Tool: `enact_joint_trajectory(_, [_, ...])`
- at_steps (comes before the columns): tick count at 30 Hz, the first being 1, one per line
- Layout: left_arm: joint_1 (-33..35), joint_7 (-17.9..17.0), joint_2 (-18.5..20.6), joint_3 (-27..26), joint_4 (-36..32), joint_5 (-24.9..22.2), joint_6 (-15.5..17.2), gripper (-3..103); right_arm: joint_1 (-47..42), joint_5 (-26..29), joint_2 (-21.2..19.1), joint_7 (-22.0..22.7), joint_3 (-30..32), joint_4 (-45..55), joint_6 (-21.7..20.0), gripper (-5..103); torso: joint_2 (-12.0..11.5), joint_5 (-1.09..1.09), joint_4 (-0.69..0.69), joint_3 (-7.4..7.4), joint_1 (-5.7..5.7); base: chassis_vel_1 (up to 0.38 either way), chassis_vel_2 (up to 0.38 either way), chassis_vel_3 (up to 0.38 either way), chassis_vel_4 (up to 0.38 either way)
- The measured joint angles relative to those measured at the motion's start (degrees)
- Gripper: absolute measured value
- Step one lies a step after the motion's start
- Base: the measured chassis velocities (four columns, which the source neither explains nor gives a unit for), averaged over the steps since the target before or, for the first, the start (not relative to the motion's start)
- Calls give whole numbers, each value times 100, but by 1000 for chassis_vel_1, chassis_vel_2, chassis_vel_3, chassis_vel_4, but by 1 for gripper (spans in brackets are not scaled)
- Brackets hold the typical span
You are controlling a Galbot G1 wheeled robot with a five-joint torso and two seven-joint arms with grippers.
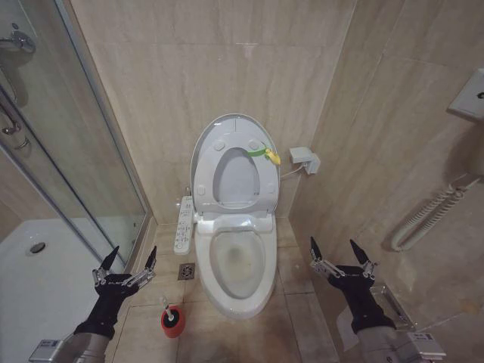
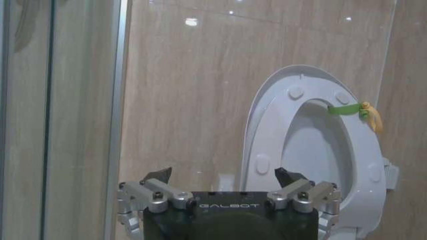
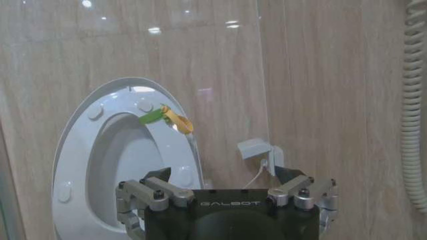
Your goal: Open the toilet lid, clean the toilet bowl with a toilet brush, close the toilet lid, and flush.
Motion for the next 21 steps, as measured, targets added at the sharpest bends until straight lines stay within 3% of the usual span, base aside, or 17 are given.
enact_joint_trajectory(21, [0, -4, 1, 0, 1, -4, 8, 100, 0, 0, 0, 0, 0, 0, 0, 100, -15, 0, 0, -8, -6, 0, 0, 0, 0])
